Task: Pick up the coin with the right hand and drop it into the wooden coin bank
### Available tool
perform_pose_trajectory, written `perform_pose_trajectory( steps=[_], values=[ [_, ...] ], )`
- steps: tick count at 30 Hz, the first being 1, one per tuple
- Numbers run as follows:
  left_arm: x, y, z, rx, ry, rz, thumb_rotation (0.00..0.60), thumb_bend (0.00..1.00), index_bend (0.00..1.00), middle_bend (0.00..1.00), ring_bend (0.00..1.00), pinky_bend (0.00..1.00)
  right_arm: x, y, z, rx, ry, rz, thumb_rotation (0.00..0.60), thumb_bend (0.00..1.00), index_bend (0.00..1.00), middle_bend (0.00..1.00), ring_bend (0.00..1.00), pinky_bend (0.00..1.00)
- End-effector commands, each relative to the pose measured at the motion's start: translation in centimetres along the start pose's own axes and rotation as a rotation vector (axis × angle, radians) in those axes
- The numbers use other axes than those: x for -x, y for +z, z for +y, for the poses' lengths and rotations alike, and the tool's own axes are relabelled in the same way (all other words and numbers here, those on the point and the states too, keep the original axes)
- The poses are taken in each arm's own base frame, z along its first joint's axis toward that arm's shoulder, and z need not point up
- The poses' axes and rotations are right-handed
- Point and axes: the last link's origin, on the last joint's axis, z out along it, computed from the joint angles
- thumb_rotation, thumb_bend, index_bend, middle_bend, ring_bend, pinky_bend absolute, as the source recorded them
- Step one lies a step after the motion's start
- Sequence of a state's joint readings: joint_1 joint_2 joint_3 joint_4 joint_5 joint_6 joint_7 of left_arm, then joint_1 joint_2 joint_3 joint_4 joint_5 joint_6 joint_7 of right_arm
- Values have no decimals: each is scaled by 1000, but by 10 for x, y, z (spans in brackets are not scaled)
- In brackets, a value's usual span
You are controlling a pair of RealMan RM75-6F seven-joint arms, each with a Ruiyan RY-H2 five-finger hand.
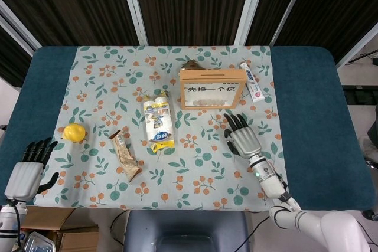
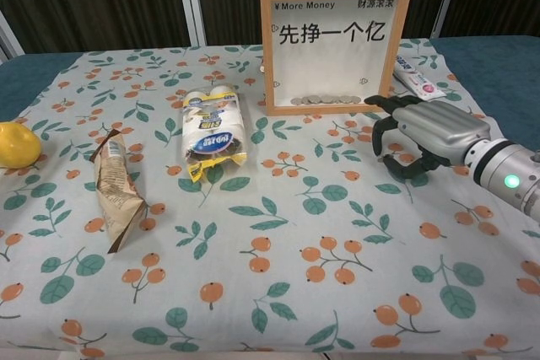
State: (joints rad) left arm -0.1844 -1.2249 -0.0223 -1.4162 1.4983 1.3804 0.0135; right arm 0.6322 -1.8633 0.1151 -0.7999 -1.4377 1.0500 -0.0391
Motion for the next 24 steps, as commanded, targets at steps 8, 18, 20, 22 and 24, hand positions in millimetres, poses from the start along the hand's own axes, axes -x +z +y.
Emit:
perform_pose_trajectory(
  steps=[8,18,20,22,24],
  values=[
    [2,1,0,-1,-2,-7,600,358,0,0,0,0,0,0,1,4,-2,6,600,612,650,55,0,0],
    [2,0,-2,-7,-4,-7,600,357,0,0,0,0,-1,1,0,8,-6,19,600,612,724,58,0,0],
    [2,0,-2,-7,-5,-8,600,358,0,0,0,0,-2,1,1,8,-7,25,600,612,729,58,0,0],
    [2,0,-2,-6,-4,-7,600,358,0,0,0,0,-4,1,1,7,-4,37,600,612,733,58,0,0],
    [1,0,-2,-6,-5,-5,600,357,0,0,0,0,-11,0,1,1,2,65,600,612,737,58,0,0]
  ],
)
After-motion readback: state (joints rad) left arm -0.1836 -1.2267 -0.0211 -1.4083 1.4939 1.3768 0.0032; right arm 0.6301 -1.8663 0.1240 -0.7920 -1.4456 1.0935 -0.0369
